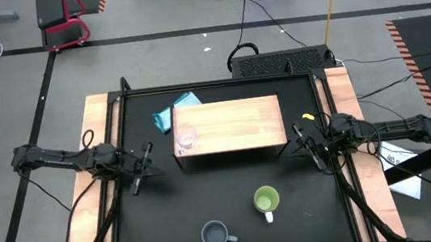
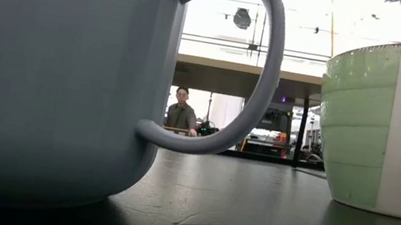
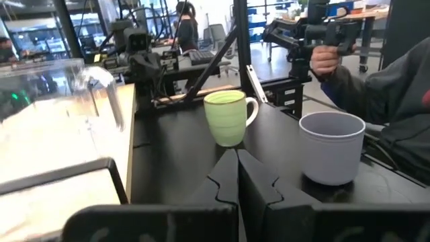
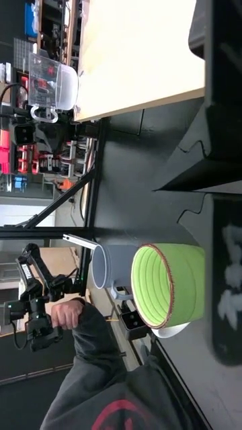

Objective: Stack small to large cups/mugs on shelf
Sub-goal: Put the gray mug on the shelf

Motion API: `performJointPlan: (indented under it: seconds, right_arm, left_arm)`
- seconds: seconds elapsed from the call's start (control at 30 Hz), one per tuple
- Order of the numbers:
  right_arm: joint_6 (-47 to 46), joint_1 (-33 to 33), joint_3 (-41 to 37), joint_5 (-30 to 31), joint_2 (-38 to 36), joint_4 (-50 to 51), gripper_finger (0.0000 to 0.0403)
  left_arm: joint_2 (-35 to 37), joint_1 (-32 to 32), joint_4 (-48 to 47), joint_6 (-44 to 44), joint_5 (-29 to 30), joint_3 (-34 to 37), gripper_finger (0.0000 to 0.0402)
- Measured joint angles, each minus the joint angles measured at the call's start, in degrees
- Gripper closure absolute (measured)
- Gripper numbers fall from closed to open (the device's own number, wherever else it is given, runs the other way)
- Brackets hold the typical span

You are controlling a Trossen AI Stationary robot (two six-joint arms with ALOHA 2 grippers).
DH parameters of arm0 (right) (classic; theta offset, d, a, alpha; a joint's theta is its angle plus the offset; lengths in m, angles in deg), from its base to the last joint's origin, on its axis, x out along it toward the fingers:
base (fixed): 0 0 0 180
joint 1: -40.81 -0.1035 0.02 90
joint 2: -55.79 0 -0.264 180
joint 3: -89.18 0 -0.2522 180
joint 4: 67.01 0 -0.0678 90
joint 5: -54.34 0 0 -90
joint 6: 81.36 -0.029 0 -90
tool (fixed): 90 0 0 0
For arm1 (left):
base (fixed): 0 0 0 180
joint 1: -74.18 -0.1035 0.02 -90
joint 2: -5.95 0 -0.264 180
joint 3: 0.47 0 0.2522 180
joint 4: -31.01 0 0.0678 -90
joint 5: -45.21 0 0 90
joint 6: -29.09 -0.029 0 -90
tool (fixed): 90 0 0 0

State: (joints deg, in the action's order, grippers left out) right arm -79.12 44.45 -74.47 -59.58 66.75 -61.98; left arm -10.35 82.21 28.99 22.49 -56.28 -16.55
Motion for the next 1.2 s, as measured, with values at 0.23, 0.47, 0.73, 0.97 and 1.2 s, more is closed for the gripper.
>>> performJointPlan:
  seconds: [0.23,0.47,0.73,0.97,1.2]
  right_arm:
    - [0.01,0.00,-0.01,0.00,-0.01,-0.02,0.0403]
    - [0.15,0.00,-0.02,0.00,-0.02,-0.02,0.0403]
    - [0.37,0.02,0.00,0.00,0.00,-0.02,0.0403]
    - [0.38,0.00,-0.02,0.00,0.00,-0.02,0.0403]
    - [1.00,0.01,-0.01,0.00,-0.01,-0.02,0.0403]
  left_arm:
    - [-0.10,0.00,-0.14,2.66,1.19,1.78,0.0401]
    - [-0.09,0.00,0.14,2.58,1.34,1.78,0.0401]
    - [-0.09,0.00,0.46,2.19,1.41,1.77,0.0401]
    - [-0.09,0.00,0.47,2.80,1.41,1.76,0.0401]
    - [-0.09,0.00,0.16,5.02,1.41,1.76,0.0382]
